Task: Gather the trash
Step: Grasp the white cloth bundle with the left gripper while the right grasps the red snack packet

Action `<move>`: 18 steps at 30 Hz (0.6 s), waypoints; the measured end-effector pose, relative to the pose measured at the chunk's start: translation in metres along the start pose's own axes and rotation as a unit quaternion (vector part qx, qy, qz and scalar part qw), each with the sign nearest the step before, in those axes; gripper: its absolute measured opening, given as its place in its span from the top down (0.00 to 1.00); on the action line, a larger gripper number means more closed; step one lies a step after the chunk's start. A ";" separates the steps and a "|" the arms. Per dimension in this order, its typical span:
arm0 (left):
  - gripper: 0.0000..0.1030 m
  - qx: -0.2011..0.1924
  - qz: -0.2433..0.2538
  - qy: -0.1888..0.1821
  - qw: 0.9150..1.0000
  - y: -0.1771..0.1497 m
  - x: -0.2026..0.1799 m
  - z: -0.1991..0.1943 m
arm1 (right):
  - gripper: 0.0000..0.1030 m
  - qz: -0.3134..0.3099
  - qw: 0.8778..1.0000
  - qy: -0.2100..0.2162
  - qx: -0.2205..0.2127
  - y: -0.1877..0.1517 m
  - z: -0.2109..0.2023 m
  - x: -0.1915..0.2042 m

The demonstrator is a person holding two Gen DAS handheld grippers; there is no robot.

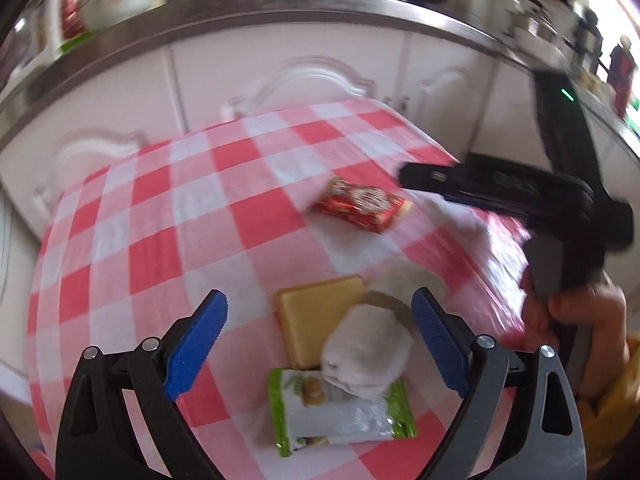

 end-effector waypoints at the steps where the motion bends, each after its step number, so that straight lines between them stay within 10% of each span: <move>1: 0.10 -0.002 0.021 -0.007 1.000 -0.001 -0.010 0.000 | 0.14 -0.009 1.000 -0.004 0.003 -0.001 0.002 0.002; 18: 0.54 -0.003 0.059 -0.041 0.997 -0.021 -0.031 0.013 | 0.18 -0.162 0.983 -0.077 0.034 -0.013 0.031 0.034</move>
Point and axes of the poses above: each gripper's, at about its wrist camera, not at the fingertips, and z roughly the way its jaws point, x to its left, y to its top, the point moved 7 cm from there along z, roughly the way its jaws point
